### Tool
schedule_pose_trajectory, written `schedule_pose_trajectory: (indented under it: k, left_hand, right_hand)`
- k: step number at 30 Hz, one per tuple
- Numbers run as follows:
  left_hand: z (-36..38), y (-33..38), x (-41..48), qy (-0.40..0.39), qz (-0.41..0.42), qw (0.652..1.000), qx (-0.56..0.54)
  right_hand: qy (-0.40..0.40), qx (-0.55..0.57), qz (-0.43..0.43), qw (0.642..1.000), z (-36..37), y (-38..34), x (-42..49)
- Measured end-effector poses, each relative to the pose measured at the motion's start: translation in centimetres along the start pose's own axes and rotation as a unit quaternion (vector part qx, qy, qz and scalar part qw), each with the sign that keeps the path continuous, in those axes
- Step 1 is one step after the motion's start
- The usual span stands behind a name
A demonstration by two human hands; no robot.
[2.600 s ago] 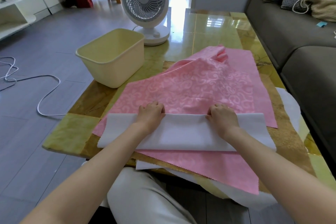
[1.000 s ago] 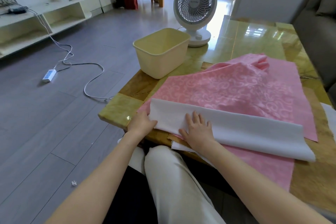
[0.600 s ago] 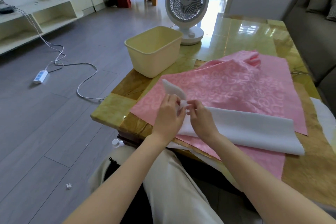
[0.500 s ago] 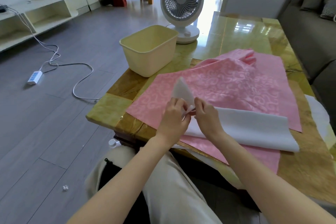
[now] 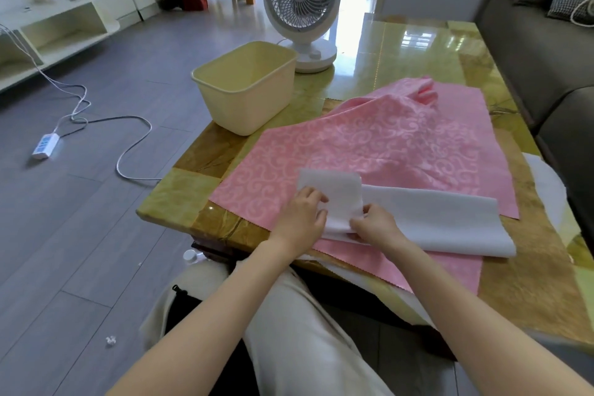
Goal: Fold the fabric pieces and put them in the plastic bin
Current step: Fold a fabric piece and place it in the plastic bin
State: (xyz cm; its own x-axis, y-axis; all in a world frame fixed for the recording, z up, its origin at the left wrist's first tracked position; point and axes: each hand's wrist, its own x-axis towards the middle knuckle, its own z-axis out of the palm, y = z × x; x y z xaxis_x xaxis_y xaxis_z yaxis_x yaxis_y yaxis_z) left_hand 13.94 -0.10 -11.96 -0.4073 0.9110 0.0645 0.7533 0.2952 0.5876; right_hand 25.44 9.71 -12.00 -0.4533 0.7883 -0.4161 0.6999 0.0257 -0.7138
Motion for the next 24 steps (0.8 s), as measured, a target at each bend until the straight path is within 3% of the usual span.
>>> schedule_pose_trajectory:
  k: [3,7,10,13,20,24]
  left_hand:
    - [-0.4,-0.7,0.9,-0.049,-0.036,0.995,0.085]
    - [-0.3,-1.1,1.5,-0.089,-0.066,0.989,0.099]
    - [-0.3,-1.1,1.6,-0.003,-0.11,0.994,0.009]
    - [-0.7,-0.9,1.6,0.037,-0.176,0.976,-0.12]
    - [-2.6,0.1,1.6,0.062,-0.028,0.995,-0.079]
    - [-4.5,-2.5,1.1,0.055,-0.065,0.996,-0.015]
  right_hand:
    - [-0.013,-0.036,0.013,0.999,0.0,-0.2,0.0]
    - [-0.026,-0.1,0.022,0.994,-0.1,-0.6,-0.3]
    - [-0.018,-0.136,0.001,0.991,0.2,-0.5,-0.5]
    - [0.005,-0.15,-0.015,0.989,0.7,-0.4,-0.7]
    - [0.066,-0.091,-0.08,0.99,1.6,-0.8,-1.3]
    - [0.04,-0.071,-0.131,0.988,3.3,-1.7,-1.8]
